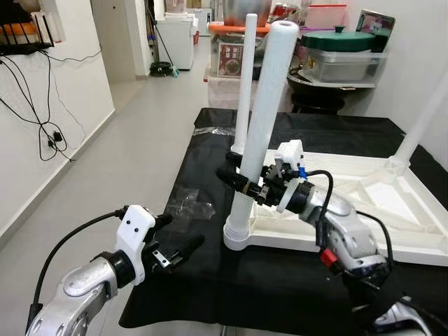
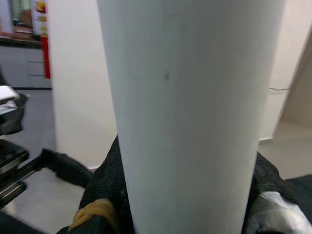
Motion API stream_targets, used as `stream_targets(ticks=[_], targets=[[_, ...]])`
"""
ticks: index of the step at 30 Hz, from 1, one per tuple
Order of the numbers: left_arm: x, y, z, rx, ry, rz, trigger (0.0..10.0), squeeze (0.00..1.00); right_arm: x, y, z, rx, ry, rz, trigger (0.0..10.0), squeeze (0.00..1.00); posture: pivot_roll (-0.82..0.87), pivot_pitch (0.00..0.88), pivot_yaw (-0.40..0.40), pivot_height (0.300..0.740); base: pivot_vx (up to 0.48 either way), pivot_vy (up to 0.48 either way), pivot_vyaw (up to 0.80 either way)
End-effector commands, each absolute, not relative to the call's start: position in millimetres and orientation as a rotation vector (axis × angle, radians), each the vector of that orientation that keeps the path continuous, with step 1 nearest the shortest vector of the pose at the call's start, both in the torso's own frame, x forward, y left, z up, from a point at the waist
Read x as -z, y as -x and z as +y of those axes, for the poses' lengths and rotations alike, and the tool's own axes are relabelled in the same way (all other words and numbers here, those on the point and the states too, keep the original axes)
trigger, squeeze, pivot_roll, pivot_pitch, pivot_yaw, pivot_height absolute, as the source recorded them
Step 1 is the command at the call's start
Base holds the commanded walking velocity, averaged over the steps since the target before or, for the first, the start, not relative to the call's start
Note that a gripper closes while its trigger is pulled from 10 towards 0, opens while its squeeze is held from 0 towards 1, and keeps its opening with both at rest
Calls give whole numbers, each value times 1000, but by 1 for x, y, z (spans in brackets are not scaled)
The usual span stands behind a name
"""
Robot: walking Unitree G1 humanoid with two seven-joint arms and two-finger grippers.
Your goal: Building children table
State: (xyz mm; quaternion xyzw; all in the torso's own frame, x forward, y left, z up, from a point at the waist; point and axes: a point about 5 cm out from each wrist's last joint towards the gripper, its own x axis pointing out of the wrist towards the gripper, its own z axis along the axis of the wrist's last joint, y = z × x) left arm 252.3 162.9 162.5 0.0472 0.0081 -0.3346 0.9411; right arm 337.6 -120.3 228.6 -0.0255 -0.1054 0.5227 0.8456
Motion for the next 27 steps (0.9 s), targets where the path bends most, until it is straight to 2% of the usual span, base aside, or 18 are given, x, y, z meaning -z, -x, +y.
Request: stream_targets(ticks=[1,3,4,8,10,15,22,27], targets=[[-160,-253,165,673,-78,31,10000,0,-215,-339,-117,-1192,18,-145,0,0,97,0,-49,740,0,0,0],[-160,-253,165,673,-78,31,10000,0,-215,-339,-117,-1192,18,-145,0,0,97,0,-49,740,0,0,0],[-159,-253,164,677,-69,36,10000,0,-225,-343,-112,-1321,-5,-149,0,0,109,0,-53,740,0,0,0],[-159,-252,162,680,-66,38,10000,0,-241,-346,-95,-1459,-21,-162,0,0,109,0,-53,740,0,0,0],[-159,-252,162,680,-66,38,10000,0,-241,-346,-95,-1459,-21,-162,0,0,109,0,-53,740,0,0,0],[-158,-249,164,672,-66,45,10000,0,-250,-353,-73,-1565,20,-150,0,0,140,0,-70,740,0,0,0],[-157,-246,164,661,-62,47,10000,0,-253,-358,-64,-1561,63,-169,0,0,147,0,-78,740,0,0,0],[-156,-246,164,661,-58,50,10000,0,-282,-370,-78,-1469,76,-271,0,0,134,0,-74,740,0,0,0]])
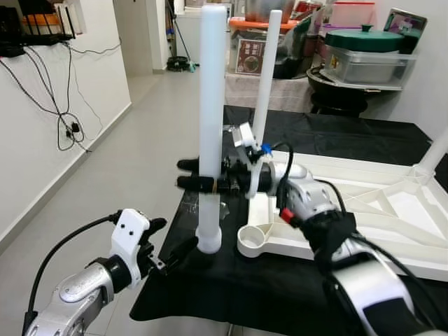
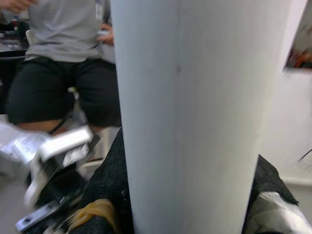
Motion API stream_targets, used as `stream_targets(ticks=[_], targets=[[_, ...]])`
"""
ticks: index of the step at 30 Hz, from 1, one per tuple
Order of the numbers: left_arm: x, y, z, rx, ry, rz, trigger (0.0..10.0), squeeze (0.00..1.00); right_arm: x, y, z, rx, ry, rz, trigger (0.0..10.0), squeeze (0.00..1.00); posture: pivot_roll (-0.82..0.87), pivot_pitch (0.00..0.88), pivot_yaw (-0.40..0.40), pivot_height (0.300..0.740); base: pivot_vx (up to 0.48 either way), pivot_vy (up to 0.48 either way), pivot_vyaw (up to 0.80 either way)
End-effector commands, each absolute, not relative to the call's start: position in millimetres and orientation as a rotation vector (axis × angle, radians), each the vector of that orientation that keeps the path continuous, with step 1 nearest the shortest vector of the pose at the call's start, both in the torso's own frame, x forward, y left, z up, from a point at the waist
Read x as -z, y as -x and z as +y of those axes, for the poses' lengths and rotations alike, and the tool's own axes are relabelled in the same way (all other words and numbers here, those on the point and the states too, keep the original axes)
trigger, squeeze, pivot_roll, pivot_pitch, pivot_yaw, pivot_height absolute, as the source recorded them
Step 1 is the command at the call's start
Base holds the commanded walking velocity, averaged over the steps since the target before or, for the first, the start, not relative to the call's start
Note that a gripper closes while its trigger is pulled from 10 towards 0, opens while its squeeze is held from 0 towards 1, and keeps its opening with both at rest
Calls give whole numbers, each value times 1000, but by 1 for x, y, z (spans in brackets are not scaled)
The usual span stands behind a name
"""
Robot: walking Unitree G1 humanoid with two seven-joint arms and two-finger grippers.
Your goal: Building children table
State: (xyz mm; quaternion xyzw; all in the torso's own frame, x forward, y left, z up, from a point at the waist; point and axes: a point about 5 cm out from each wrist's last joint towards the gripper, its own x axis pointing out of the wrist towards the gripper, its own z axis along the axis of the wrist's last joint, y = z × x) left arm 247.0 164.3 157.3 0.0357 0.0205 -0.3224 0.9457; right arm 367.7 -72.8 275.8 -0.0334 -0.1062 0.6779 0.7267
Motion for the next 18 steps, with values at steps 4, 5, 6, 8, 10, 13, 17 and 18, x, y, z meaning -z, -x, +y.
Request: stream_targets(ticks=[4,5,6,8,10,13,17,18], targets=[[-157,-247,161,668,-52,46,10000,0,-296,-379,-97,-1349,100,-307,0,0,131,0,-75,740,0,0,0],[-157,-246,159,679,-40,44,10000,0,-299,-382,-110,-1301,108,-305,0,0,128,0,-74,740,0,0,0],[-157,-246,159,679,-40,44,10000,0,-299,-382,-110,-1301,108,-305,0,0,128,0,-74,740,0,0,0],[-157,-244,157,693,-29,45,10000,0,-299,-385,-129,-1257,121,-288,0,0,125,0,-72,740,0,0,0],[-157,-243,157,697,-26,46,10000,0,-297,-385,-136,-1255,126,-274,0,0,125,0,-72,740,0,0,0],[-156,-243,157,699,-25,48,10000,0,-292,-384,-141,-1259,135,-248,0,0,120,0,-69,740,0,0,0],[-157,-243,157,702,-25,46,10000,0,-270,-382,-155,-1242,166,-165,0,0,133,0,-73,740,0,0,0],[-158,-243,158,704,-24,45,10000,0,-263,-382,-161,-1236,165,-137,0,0,135,0,-74,740,0,0,0]])
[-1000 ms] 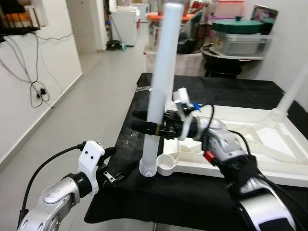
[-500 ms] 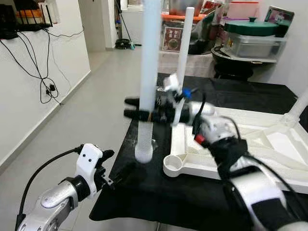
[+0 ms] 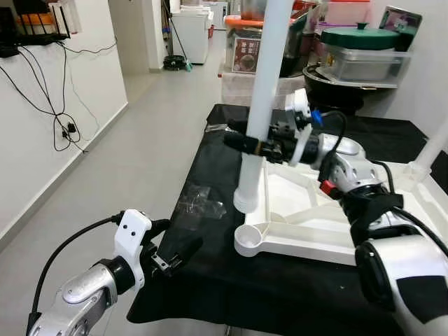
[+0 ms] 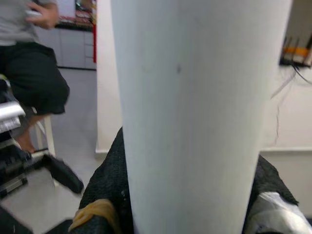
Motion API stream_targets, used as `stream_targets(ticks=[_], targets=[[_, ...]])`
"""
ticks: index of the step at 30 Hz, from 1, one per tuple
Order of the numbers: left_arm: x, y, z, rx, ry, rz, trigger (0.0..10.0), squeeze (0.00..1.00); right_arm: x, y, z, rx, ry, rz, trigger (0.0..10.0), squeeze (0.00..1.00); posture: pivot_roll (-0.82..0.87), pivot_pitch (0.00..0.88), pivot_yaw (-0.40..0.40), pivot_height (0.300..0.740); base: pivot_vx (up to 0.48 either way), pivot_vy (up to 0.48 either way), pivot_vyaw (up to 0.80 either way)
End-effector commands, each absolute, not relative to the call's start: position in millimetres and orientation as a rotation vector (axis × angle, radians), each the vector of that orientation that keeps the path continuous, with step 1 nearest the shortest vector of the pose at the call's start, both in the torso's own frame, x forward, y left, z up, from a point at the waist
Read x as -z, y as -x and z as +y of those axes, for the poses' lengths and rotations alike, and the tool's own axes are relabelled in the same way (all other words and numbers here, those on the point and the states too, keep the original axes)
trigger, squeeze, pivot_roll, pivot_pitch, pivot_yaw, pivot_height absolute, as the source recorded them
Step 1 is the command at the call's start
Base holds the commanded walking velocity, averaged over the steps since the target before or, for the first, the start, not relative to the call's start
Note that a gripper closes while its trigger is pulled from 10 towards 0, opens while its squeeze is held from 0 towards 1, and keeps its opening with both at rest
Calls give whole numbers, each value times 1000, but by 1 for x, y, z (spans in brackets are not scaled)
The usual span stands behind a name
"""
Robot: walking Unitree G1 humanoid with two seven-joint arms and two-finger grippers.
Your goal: Building children table
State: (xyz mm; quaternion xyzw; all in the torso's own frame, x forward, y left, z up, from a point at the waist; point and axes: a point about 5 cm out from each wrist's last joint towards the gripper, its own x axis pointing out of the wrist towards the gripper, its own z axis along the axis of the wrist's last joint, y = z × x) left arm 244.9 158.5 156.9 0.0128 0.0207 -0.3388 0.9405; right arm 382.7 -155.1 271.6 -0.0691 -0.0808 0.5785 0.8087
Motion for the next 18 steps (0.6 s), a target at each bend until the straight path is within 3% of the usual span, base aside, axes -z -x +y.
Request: stream_targets(ticks=[1,18], targets=[[-158,-242,159,704,-23,46,10000,0,-258,-381,-164,-1237,152,-122,0,0,134,0,-72,740,0,0,0],[-160,-237,160,736,-9,53,10000,0,-240,-376,-164,-1318,98,-68,0,0,146,0,-70,740,0,0,0]])
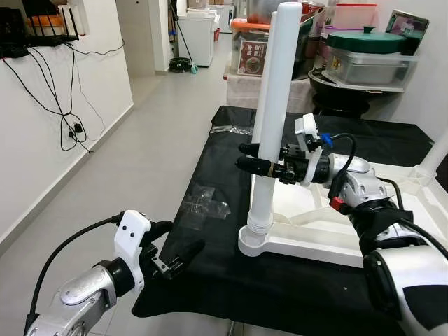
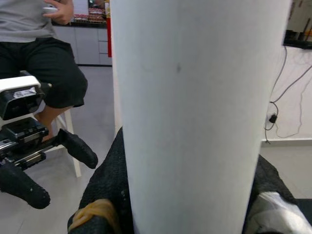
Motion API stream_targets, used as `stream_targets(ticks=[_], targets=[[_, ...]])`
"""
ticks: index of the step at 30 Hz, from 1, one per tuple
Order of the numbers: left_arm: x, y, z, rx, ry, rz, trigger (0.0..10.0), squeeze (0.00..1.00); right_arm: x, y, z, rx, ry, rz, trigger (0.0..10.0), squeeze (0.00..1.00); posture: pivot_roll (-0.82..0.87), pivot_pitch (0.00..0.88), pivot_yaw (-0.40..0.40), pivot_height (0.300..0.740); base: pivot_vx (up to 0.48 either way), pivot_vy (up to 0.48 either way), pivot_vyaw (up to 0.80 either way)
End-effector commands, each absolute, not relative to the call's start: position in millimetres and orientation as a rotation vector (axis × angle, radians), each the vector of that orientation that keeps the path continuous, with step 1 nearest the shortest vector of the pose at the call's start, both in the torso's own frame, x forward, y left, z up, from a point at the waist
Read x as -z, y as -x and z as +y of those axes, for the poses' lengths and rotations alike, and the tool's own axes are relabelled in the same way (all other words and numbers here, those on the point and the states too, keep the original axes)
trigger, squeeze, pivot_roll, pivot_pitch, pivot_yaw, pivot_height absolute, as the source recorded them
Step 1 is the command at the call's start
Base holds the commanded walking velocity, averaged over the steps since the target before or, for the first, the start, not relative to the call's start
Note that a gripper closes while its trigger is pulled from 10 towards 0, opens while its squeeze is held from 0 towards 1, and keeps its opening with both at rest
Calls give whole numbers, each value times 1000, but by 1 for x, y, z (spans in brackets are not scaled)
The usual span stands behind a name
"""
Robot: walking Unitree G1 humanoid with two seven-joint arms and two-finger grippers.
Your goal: Building children table
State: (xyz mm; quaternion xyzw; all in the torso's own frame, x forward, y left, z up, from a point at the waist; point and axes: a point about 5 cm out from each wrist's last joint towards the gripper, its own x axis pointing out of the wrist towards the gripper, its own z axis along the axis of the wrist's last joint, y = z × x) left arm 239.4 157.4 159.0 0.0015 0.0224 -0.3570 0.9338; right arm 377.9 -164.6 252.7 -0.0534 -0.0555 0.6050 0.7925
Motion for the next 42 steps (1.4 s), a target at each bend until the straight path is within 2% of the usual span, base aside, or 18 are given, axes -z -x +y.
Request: stream_targets(ticks=[1,11,27,31,42], targets=[[-160,-237,160,736,-9,53,10000,0,-240,-376,-164,-1318,98,-68,0,0,146,0,-70,740,0,0,0],[-160,-236,160,741,-9,56,10000,0,-223,-370,-165,-1396,71,13,0,0,150,0,-74,740,0,0,0],[-160,-235,162,741,-4,65,10000,0,-214,-364,-154,-1499,18,32,0,0,161,0,-75,740,0,0,0],[-160,-234,163,738,3,71,10000,0,-209,-363,-145,-1526,-21,27,0,0,169,0,-76,740,0,0,0],[-160,-233,166,731,25,82,10000,0,-206,-359,-140,-1559,-172,1,0,0,167,0,-76,740,0,0,0]])
